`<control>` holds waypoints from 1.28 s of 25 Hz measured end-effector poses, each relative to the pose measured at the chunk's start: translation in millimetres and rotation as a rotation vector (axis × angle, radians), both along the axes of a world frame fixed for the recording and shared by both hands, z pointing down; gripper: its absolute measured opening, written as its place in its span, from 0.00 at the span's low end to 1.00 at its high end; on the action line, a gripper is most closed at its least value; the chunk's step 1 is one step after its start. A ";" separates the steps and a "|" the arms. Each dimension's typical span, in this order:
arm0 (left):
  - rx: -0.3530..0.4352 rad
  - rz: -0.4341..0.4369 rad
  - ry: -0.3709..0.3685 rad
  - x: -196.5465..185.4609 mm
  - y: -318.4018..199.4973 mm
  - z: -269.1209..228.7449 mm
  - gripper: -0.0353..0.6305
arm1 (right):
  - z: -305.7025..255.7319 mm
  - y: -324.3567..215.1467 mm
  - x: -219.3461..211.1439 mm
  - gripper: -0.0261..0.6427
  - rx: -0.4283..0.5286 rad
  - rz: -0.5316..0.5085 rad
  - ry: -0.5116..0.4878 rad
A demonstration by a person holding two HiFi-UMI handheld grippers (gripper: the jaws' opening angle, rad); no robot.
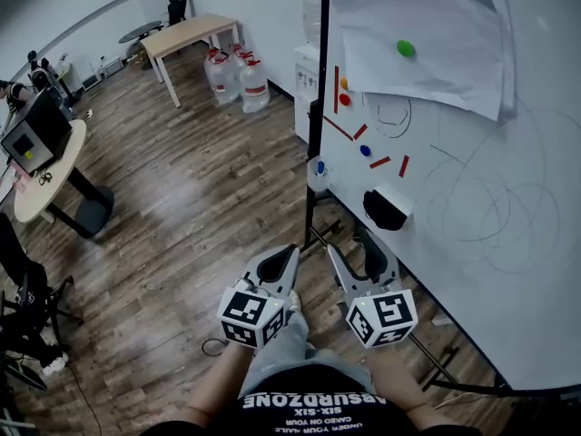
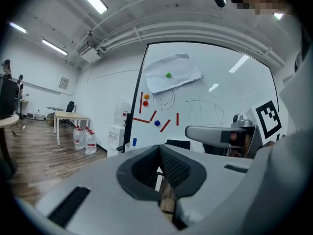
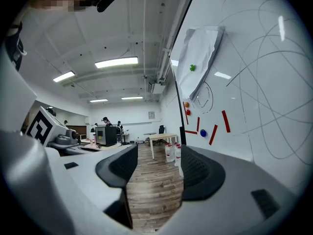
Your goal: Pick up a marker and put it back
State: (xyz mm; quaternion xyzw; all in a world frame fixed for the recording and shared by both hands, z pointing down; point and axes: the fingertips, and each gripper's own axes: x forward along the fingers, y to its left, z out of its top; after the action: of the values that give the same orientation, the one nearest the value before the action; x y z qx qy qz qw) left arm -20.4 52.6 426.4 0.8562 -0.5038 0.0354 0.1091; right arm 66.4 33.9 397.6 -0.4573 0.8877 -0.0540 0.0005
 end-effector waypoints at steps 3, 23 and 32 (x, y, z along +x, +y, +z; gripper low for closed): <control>0.007 0.003 -0.001 0.2 -14.7 -2.5 0.06 | -1.9 -14.5 -0.2 0.42 0.004 0.001 -0.003; 0.022 0.002 0.004 -17.2 -130.7 -12.6 0.06 | -6.8 -129.1 -29.6 0.42 -0.002 -0.032 0.000; -0.015 0.008 -0.003 -25.8 -167.7 -2.7 0.06 | 13.2 -167.3 -40.9 0.41 -0.055 -0.037 0.018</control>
State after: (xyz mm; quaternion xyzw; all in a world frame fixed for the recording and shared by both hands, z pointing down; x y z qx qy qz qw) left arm -46.2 -115.1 423.7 0.8573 -0.5002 0.0409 0.1147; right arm 25.4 -133.4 410.8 -0.4410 0.8942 -0.0743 -0.0210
